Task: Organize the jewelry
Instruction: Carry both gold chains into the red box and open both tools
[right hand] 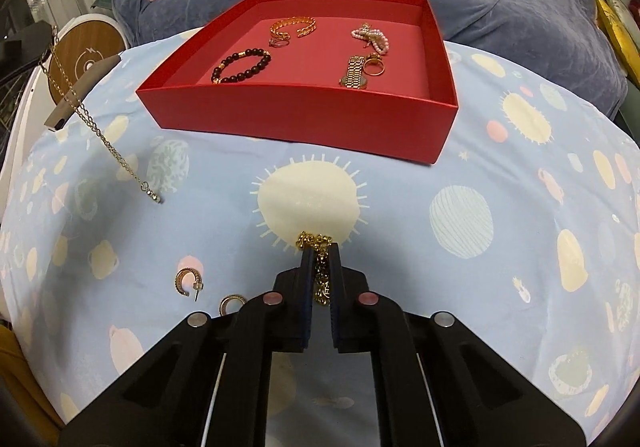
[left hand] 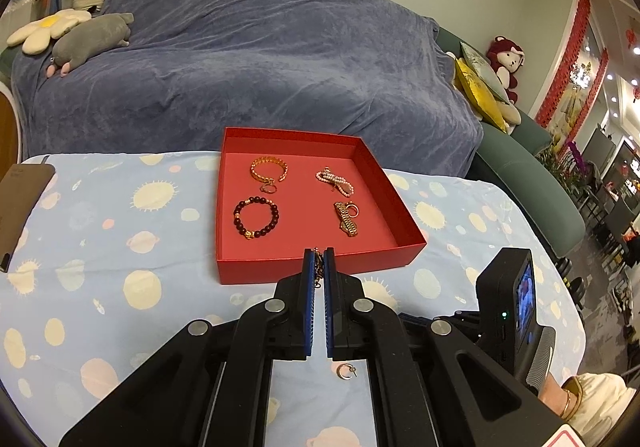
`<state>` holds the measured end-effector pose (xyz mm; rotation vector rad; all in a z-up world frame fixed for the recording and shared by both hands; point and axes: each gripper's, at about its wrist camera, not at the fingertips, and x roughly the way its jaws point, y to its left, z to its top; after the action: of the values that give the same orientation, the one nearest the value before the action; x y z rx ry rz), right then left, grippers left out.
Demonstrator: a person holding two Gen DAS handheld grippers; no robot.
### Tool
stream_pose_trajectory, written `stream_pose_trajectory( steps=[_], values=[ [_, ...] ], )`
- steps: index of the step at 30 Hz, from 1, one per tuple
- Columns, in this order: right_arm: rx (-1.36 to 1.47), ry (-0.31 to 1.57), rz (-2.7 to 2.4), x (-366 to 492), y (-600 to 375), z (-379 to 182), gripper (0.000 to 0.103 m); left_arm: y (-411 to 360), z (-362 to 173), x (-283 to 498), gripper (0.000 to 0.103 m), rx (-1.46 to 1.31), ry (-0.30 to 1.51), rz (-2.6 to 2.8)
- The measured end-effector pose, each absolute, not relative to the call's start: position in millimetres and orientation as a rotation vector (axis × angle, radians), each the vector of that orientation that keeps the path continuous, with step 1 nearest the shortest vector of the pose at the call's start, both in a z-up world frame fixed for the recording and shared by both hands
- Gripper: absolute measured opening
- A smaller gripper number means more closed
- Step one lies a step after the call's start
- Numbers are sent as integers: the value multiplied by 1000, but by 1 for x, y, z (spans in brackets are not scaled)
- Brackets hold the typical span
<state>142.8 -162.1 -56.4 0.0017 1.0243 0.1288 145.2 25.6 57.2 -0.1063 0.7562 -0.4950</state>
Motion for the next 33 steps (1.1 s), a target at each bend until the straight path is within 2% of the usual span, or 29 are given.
stream_pose_trajectory(
  steps=[13,23,28,33],
  values=[
    [112,861,152,145,-175,19,6,30,67,150,2,-127,735,-473],
    [164,749,183,183,-176,87,6,8,114,184,2,-155,663,-480],
    [177,754,179,221,-183,92,6,-15,124,223,2,-119,647,-483],
    [185,783,154,257,-189,73,6,-35,108,263,2,-126,691,-476]
  ],
)
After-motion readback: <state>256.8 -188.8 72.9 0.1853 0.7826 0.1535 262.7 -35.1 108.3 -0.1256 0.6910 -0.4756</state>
